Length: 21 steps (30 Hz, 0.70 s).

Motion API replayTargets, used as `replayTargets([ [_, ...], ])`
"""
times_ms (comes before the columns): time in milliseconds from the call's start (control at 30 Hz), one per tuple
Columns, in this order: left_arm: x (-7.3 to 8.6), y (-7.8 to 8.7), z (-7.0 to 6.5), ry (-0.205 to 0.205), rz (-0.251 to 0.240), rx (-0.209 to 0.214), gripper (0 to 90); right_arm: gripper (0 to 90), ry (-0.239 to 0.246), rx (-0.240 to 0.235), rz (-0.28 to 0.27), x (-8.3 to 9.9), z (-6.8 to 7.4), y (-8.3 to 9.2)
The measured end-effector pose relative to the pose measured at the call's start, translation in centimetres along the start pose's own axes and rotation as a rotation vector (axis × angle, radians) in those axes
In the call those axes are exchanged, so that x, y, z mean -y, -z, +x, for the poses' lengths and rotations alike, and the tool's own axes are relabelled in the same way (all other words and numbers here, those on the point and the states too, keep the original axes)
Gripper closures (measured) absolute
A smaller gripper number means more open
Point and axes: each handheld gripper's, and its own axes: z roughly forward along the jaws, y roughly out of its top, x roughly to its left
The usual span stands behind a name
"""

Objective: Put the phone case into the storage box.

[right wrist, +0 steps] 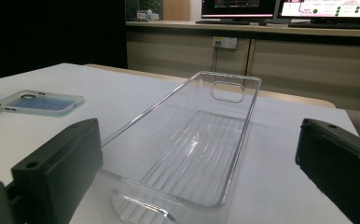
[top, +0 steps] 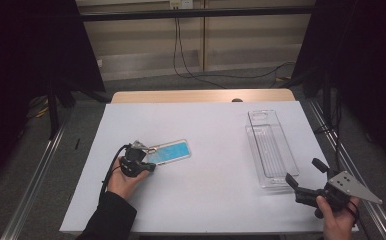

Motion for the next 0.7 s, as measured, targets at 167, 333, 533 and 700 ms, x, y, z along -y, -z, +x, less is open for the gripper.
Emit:
replayTargets([
  [167, -0.14, -0.04, 0.21, -0.001, 0.003, -0.003, 90.0, 0.0, -0.001, 0.001, 0.001, 0.0, 0.03, -0.03],
  [333, -0.19, -0.1, 0.25, 0.005, 0.003, -0.005, 90.0, 0.0, 0.0, 0.001, 0.001, 0.01, 0.02, -0.03],
  [533, -0.34, -0.18, 0.21, -0.009, 0.007, -0.021, 90.0, 0.0, -0.002, 0.004, -0.001, 0.01, 0.04, 0.0],
  [700, -0.45, -0.25, 0.36, -0.001, 0.007, -0.025, 90.0, 0.0, 0.0, 0.002, -0.001, 0.02, 0.01, 0.0],
])
